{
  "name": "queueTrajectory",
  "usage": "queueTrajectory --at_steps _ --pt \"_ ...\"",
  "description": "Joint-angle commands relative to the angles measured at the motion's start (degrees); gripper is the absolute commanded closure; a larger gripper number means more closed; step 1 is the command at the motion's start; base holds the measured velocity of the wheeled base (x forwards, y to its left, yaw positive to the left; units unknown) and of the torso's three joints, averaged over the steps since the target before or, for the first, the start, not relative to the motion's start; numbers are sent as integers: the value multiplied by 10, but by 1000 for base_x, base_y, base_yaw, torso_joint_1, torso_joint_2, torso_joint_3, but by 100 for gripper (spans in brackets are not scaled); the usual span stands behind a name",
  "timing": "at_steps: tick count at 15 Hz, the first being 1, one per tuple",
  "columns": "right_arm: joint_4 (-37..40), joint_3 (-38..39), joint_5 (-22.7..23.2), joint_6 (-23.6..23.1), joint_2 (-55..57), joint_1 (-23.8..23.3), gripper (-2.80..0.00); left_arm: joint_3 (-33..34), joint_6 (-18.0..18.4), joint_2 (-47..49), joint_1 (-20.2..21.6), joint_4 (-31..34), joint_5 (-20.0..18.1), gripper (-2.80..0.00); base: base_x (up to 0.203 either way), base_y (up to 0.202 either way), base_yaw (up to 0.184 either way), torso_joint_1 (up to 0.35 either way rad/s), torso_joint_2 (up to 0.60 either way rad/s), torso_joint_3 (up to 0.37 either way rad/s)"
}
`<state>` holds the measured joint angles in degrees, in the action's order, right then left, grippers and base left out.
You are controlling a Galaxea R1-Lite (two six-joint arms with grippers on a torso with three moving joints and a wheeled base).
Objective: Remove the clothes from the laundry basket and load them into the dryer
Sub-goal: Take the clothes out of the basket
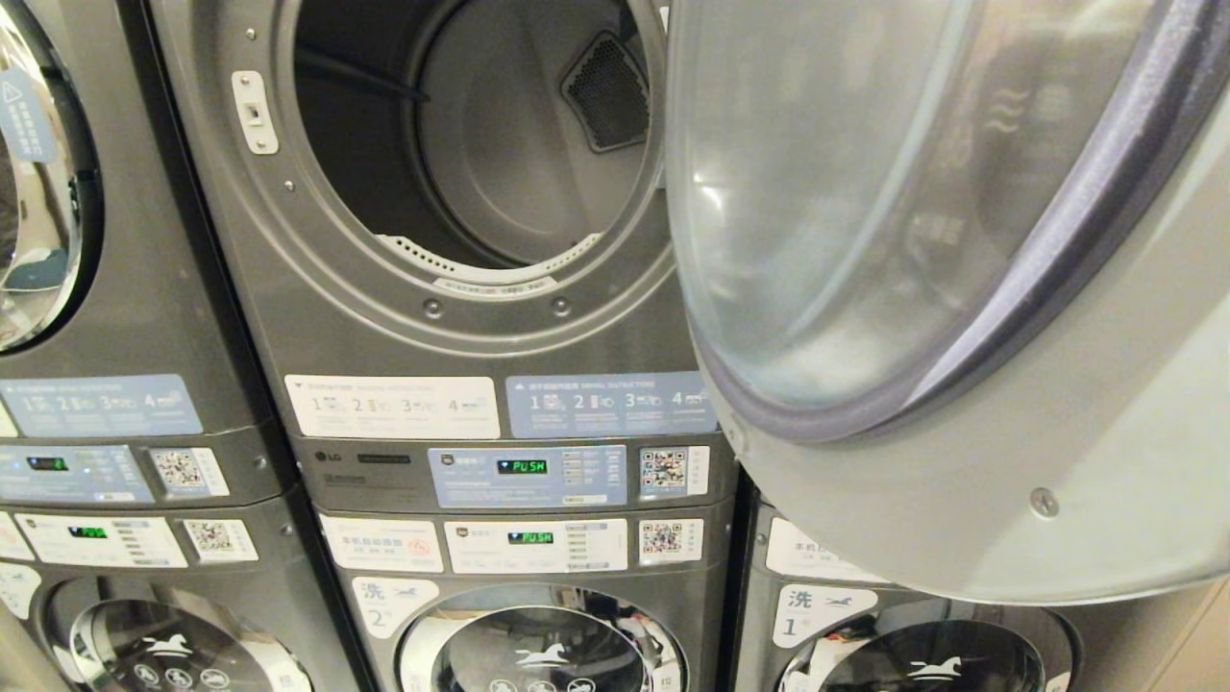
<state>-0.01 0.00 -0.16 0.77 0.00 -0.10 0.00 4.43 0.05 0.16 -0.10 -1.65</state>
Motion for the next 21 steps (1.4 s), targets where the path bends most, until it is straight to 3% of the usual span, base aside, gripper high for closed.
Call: queueTrajectory --at_steps 1,21 --pt "0 0 0 0 0 0 0 1 0 0 -1 0 1 0 0 0 0 0 0 0" --pt "0 0 0 0 0 0 0 1 2 0 0 0 1 0 0 -10 0 0 0 0"
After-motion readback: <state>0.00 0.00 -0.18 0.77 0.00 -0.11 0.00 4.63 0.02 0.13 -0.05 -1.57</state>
